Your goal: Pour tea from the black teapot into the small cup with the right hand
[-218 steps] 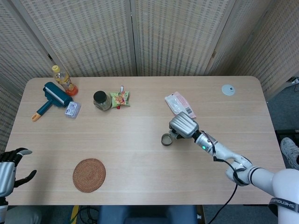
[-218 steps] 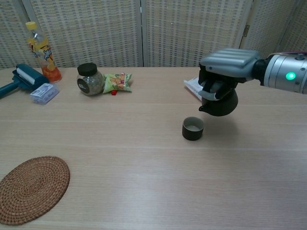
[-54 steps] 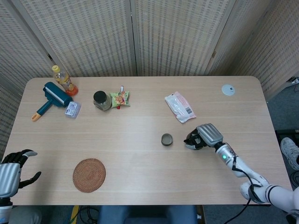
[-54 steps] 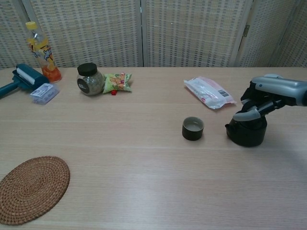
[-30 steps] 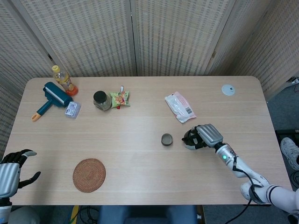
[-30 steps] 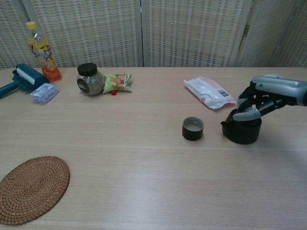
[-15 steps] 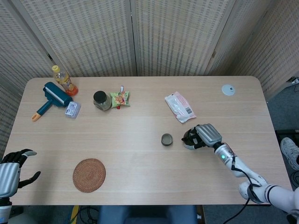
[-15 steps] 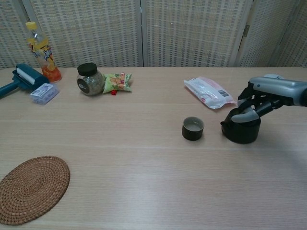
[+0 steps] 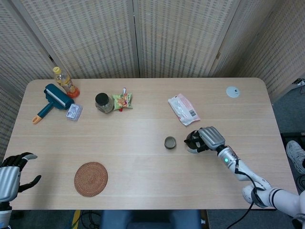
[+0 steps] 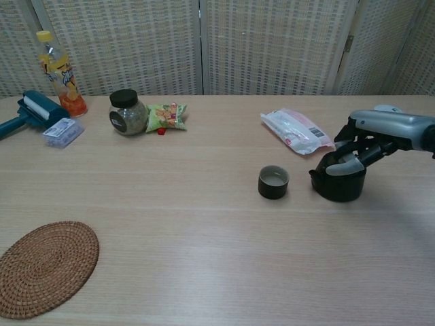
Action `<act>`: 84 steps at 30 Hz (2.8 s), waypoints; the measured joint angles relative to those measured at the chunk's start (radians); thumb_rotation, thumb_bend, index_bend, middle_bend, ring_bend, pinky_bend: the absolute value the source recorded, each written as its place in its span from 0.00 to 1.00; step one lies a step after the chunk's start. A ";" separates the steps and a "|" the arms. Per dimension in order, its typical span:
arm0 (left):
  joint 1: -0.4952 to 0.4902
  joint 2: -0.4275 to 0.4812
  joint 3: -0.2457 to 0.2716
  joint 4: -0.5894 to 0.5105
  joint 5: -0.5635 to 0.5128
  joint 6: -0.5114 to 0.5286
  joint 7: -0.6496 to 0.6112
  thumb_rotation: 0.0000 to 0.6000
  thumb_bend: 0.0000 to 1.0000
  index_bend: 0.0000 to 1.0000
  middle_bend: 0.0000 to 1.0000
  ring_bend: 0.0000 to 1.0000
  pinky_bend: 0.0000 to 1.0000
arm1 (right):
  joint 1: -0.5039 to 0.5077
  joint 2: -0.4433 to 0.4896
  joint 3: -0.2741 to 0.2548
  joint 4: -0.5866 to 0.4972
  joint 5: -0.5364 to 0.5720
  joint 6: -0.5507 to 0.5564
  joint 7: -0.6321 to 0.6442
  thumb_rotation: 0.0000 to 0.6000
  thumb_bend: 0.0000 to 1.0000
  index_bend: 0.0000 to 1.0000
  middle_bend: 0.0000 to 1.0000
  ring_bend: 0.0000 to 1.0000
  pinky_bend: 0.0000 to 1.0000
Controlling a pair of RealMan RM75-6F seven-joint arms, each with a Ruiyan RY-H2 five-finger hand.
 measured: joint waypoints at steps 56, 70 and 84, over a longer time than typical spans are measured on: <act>-0.004 -0.002 0.001 -0.003 0.000 -0.006 0.013 1.00 0.18 0.34 0.29 0.29 0.23 | -0.028 -0.021 -0.026 0.033 -0.086 0.109 0.027 0.60 0.00 0.34 0.28 0.14 0.00; -0.008 -0.005 0.000 0.001 0.002 -0.007 0.009 1.00 0.18 0.34 0.29 0.29 0.23 | -0.048 -0.032 -0.023 0.056 -0.096 0.175 -0.154 0.60 0.00 0.31 0.25 0.11 0.00; -0.007 0.001 -0.001 -0.001 0.002 -0.003 0.010 1.00 0.18 0.34 0.29 0.29 0.23 | -0.092 -0.001 0.006 -0.031 -0.084 0.283 -0.297 0.62 0.00 0.19 0.16 0.06 0.00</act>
